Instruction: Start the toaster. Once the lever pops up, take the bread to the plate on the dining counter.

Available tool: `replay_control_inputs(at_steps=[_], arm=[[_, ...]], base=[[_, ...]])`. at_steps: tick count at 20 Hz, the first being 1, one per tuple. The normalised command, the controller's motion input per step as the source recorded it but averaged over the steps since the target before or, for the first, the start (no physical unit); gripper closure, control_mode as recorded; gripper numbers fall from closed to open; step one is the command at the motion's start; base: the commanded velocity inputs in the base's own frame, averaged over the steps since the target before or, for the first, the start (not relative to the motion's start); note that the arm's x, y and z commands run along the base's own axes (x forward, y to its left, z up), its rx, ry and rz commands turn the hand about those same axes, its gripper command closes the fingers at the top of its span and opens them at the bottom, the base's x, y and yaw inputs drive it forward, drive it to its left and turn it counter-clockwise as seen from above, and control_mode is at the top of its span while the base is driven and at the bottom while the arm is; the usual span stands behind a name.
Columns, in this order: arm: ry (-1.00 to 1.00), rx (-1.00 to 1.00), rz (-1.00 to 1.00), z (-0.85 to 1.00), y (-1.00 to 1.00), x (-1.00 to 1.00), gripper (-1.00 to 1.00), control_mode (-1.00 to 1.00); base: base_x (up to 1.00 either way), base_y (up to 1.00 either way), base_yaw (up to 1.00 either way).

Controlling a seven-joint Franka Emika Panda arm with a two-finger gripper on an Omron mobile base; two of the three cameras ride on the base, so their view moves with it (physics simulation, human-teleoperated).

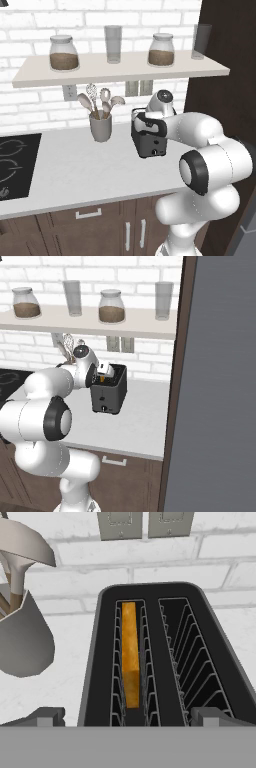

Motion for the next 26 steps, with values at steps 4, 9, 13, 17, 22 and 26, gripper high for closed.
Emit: replay_control_inputs(at_steps=[4, 9, 13, 17, 22, 26], arm=[[0.0, 0.0, 0.0, 0.0, 0.0, 0.0, -1.0, -1.0], [0.0, 0.0, 0.0, 0.0, 0.0, 0.0, -1.0, -1.0], [0.0, 0.0, 0.0, 0.0, 0.0, 0.0, -1.0, -1.0], [0.0, 0.0, 0.0, 0.0, 0.0, 0.0, -1.0, -1.0], [0.0, 0.0, 0.0, 0.0, 0.0, 0.0, -1.0, -1.0], [0.0, 0.0, 0.0, 0.0, 0.0, 0.0, -1.0, -1.0]], base=[[0.0, 0.0, 0.0], [0.0, 0.0, 0.0], [0.0, 0.0, 0.0], [0.0, 0.0, 0.0], [0.0, 0.0, 0.0], [0.0, 0.0, 0.0]])
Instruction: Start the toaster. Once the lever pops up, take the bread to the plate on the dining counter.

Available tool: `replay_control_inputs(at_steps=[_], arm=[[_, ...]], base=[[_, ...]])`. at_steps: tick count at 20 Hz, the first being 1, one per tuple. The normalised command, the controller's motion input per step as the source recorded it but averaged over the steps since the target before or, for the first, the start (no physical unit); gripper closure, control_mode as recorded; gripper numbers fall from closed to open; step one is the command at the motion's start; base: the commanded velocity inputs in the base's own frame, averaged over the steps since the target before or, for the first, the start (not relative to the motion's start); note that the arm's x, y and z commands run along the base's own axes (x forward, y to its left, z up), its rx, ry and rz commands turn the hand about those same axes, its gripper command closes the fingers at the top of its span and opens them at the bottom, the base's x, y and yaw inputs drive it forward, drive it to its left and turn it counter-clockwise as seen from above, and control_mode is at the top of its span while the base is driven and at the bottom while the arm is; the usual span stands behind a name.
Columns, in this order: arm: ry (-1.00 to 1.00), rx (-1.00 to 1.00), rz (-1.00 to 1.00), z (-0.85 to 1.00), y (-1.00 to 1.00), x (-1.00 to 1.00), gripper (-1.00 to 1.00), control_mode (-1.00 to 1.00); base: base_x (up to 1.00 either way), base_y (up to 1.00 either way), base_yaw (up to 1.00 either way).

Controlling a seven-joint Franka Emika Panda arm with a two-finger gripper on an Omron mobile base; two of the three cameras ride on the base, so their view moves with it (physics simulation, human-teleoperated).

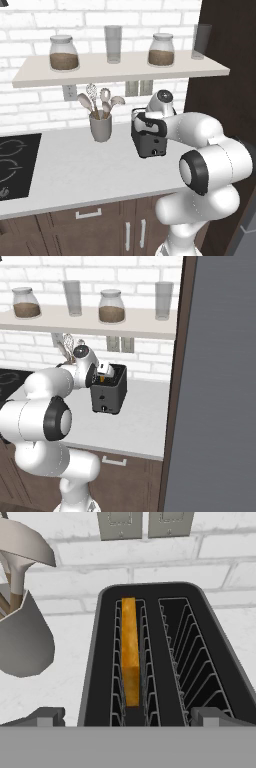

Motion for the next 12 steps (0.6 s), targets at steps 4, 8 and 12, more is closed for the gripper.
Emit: replay_control_inputs(at_steps=[4, 8, 12], arm=[[0.0, 0.0, 0.0, 0.0, 0.0, 0.0, -1.0, -1.0], [0.0, 0.0, 0.0, 0.0, 0.0, 0.0, -1.0, -1.0], [0.0, 0.0, 0.0, 0.0, 0.0, 0.0, -1.0, -1.0]], base=[[0.0, 0.0, 0.0], [0.0, 0.0, 0.0], [0.0, 0.0, 0.0]])
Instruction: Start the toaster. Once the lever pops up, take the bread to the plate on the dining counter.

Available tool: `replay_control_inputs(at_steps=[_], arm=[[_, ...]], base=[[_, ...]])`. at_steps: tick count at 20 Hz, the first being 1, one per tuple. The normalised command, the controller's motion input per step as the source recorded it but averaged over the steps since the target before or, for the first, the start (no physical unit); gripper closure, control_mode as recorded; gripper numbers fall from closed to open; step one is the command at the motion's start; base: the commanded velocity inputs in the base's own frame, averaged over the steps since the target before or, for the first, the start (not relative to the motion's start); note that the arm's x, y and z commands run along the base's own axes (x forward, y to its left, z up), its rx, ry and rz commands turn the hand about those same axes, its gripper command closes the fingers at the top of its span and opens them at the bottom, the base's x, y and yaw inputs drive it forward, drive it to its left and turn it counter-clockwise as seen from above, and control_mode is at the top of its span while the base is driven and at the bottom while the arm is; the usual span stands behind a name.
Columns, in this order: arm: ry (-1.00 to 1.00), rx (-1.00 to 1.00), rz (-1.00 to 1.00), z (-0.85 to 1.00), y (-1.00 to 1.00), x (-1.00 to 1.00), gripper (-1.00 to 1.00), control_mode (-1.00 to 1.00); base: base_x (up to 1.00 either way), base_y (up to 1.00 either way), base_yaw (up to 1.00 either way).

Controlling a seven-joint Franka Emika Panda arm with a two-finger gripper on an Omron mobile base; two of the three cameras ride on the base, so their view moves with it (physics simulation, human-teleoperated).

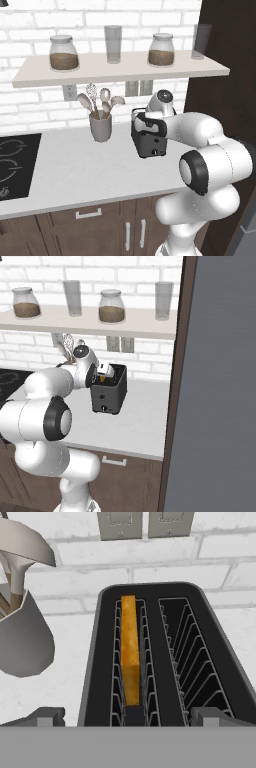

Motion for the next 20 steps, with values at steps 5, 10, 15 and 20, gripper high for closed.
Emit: replay_control_inputs(at_steps=[5, 10, 15, 20], arm=[[0.0, 0.0, 0.0, 0.0, 0.0, 0.0, -1.0, -1.0], [0.0, 0.0, 0.0, 0.0, 0.0, 0.0, -1.0, -1.0], [0.0, 0.0, 0.0, 0.0, 0.0, 0.0, -1.0, -1.0], [0.0, 0.0, 0.0, 0.0, 0.0, 0.0, -1.0, -1.0]], base=[[0.0, 0.0, 0.0], [0.0, 0.0, 0.0], [0.0, 0.0, 0.0], [0.0, 0.0, 0.0]])
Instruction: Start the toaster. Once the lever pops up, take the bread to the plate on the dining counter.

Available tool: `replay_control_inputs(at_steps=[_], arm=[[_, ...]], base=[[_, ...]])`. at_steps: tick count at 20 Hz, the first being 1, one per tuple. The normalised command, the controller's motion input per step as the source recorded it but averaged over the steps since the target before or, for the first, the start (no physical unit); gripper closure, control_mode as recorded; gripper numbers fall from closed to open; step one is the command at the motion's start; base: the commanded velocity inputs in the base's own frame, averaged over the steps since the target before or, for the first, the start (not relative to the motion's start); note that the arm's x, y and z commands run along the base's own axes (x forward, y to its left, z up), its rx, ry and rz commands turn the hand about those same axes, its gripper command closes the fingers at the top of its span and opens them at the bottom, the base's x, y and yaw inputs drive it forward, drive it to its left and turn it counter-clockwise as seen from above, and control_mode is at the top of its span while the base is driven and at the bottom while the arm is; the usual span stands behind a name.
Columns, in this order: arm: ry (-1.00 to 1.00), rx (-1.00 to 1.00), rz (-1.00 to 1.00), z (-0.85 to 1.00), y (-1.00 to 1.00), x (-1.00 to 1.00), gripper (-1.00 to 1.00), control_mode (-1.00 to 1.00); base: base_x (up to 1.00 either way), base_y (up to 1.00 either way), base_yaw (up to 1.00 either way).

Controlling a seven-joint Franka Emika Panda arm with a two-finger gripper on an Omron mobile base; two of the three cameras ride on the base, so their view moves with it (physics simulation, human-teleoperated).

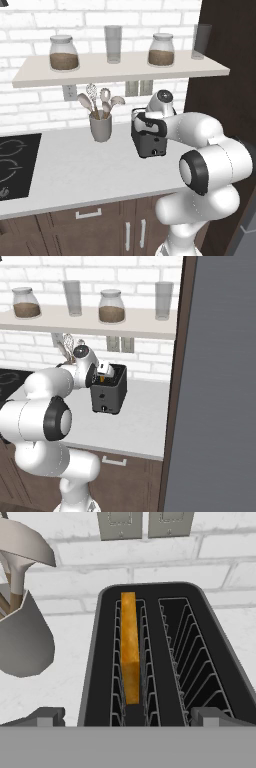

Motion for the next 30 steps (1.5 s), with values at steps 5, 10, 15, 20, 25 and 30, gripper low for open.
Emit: replay_control_inputs(at_steps=[5, 10, 15, 20, 25, 30], arm=[[0.0, 0.0, 0.0, 0.0, 0.0, 0.0, -1.0, -1.0], [0.0, 0.0, 0.0, 0.0, 0.0, 0.0, -1.0, -1.0], [0.0, 0.0, 0.0, 0.0, 0.0, 0.0, -1.0, -1.0], [0.0, 0.0, 0.0, 0.0, 0.0, 0.0, -1.0, -1.0], [0.0, 0.0, 0.0, 0.0, 0.0, 0.0, -1.0, -1.0], [0.0, 0.0, 0.0, 0.0, 0.0, 0.0, -1.0, -1.0]], base=[[0.0, 0.0, 0.0], [0.0, 0.0, 0.0], [0.0, 0.0, 0.0], [0.0, 0.0, 0.0], [0.0, 0.0, 0.0], [0.0, 0.0, 0.0]])
